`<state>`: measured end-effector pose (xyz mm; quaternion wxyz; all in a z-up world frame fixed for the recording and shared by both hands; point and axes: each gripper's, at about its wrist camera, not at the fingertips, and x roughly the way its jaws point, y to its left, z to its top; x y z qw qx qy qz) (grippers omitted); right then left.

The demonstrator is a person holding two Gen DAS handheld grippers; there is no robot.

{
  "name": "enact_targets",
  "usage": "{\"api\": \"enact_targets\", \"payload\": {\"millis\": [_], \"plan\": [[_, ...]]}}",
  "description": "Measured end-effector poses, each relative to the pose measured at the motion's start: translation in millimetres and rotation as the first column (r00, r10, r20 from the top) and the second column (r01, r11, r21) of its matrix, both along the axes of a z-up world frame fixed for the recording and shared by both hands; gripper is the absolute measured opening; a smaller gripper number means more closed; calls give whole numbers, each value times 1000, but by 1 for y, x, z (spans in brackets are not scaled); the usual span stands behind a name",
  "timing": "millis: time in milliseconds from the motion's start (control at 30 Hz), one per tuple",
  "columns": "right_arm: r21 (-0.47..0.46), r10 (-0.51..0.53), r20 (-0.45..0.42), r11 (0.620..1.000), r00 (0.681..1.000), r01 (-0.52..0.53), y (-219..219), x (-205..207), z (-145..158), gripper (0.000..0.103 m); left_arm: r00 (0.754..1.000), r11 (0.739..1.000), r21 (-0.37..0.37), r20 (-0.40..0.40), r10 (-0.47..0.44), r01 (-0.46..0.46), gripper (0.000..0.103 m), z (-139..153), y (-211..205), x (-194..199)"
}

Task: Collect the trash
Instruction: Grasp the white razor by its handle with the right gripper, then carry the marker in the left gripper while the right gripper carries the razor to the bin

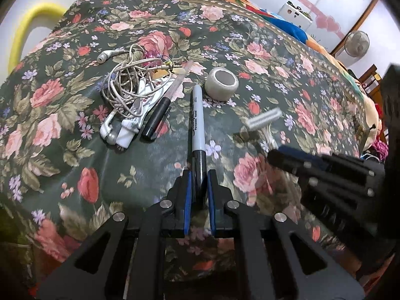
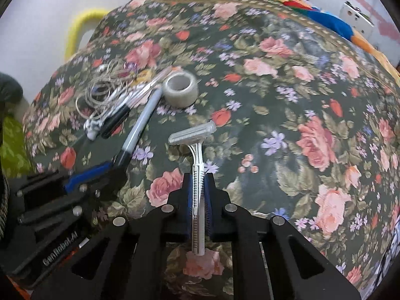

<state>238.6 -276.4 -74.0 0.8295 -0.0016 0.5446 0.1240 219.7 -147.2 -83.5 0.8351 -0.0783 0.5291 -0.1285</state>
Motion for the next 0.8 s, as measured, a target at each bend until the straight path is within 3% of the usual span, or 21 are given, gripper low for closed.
{"api": "enact_targets", "payload": {"millis": [233, 533, 700, 800], "plan": [[49, -43, 37, 998, 998, 41, -8, -14, 16, 9, 998, 999, -39, 62, 16, -13, 11, 32, 9, -22], [81, -57, 96, 996, 994, 49, 0, -39, 48, 9, 992, 999, -37, 126, 32, -28, 10, 66, 26, -50], [64, -54, 112, 997, 992, 47, 3, -49, 56, 9, 995, 999, -33, 92, 23, -20, 10, 49, 24, -48], [64, -63, 107, 996, 992, 56, -1, -53, 54, 9, 1000, 1000, -19, 9, -20, 20, 10, 21, 11, -38]]}}
